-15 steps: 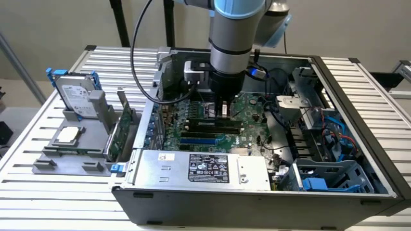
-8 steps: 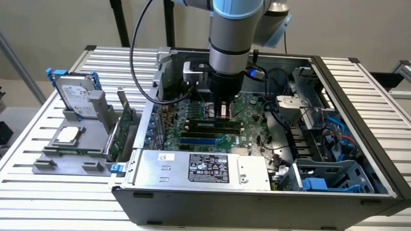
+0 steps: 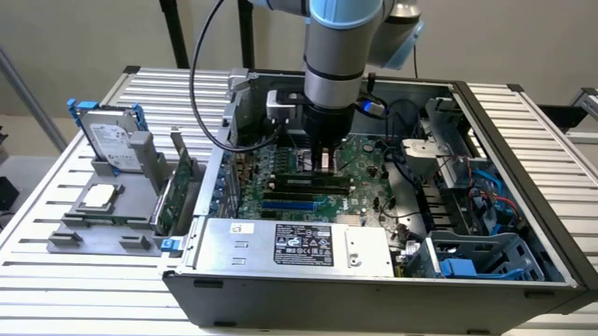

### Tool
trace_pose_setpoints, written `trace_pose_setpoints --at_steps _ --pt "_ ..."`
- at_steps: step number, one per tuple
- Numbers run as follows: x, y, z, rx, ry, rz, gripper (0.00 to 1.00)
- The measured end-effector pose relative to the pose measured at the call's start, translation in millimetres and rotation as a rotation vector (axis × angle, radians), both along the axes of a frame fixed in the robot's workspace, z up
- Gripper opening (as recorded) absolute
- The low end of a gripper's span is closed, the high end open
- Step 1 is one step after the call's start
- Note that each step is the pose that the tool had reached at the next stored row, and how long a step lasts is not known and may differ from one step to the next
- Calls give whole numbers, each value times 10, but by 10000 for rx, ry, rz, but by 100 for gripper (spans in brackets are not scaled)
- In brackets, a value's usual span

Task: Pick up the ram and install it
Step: 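Press down the ram until it locks into place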

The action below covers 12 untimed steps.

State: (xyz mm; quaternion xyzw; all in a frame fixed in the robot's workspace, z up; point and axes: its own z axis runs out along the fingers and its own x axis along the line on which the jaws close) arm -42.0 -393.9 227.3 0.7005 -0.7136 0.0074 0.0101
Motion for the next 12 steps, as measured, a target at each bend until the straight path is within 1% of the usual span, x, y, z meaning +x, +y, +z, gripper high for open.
trace_pose_setpoints --at_steps 7,12 --pt "0 10 -23 -27 0 -1 0" --pt "0 33 -28 -41 -1 0 0"
